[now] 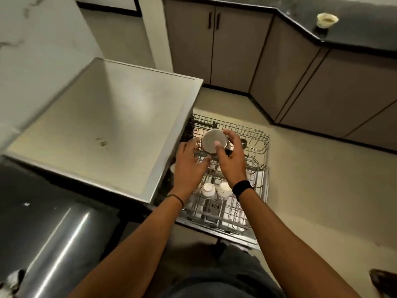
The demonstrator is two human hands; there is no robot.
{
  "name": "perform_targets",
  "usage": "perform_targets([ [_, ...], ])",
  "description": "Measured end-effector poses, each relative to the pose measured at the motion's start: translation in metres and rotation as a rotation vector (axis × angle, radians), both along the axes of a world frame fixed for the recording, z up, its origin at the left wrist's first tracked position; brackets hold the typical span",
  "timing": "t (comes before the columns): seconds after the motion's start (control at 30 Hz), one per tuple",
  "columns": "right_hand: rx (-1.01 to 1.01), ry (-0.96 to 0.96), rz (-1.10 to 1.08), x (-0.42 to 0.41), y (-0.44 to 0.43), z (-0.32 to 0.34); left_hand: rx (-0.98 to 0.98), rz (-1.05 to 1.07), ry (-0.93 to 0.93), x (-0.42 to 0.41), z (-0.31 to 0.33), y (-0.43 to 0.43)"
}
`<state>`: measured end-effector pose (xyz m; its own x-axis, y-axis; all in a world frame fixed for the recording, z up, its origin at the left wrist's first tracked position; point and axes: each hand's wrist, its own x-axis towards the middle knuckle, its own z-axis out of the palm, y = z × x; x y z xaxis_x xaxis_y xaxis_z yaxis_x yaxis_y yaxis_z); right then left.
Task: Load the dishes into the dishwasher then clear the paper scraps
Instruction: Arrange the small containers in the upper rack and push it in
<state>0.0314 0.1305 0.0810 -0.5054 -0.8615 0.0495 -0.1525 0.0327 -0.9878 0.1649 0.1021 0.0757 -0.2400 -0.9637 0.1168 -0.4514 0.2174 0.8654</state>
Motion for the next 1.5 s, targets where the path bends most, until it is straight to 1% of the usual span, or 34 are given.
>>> perform_targets([
  [0.1,0.037,-0.043,-0.059,-0.034,-0.015,-0.020,0.070,-0.028,-0.014,-0.043,-0.012,-0.013],
  [0.2,0.131,-0.070,-0.074,-0.069,-0.027,-0.038,0.166,-0.045,-0.003,-0.084,-0.023,-0.026],
  [0.37,0.261,-0.075,0.046,-0.109,-0.041,-0.063,0.289,0.005,-0.074,-0.122,-0.040,-0.046],
  [0.43,0.302,-0.078,0.065,-0.118,-0.044,-0.075,0.330,-0.004,-0.095,-0.127,-0.051,-0.056],
  [0.53,0.354,-0.106,0.056,-0.127,-0.055,-0.093,0.348,-0.074,-0.128,-0.136,-0.073,-0.075],
  [0.63,0.383,-0.093,0.055,-0.134,-0.067,-0.109,0.355,-0.106,-0.162,-0.147,-0.093,-0.095],
  [0.7,0.404,-0.092,0.060,-0.141,-0.082,-0.125,0.371,-0.100,-0.190,-0.156,-0.108,-0.112],
  [0.8,0.438,-0.103,0.079,-0.148,-0.106,-0.152,0.443,-0.074,-0.204,-0.165,-0.134,-0.135],
  [1.0,0.529,-0.069,0.066,-0.158,-0.165,-0.223,0.594,-0.028,-0.193,-0.180,-0.208,-0.191],
  [1.13,0.588,-0.037,0.058,-0.159,-0.194,-0.267,0.638,-0.022,-0.156,-0.187,-0.256,-0.222],
  [1.23,0.610,-0.008,0.069,-0.157,-0.212,-0.290,0.634,0.006,-0.187,-0.186,-0.287,-0.238],
  [1.37,0.630,0.034,0.086,-0.154,-0.225,-0.304,0.609,0.019,-0.170,-0.186,-0.305,-0.249],
  [1.5,0.678,0.044,0.105,-0.154,-0.229,-0.303,0.625,-0.002,-0.209,-0.187,-0.308,-0.255],
])
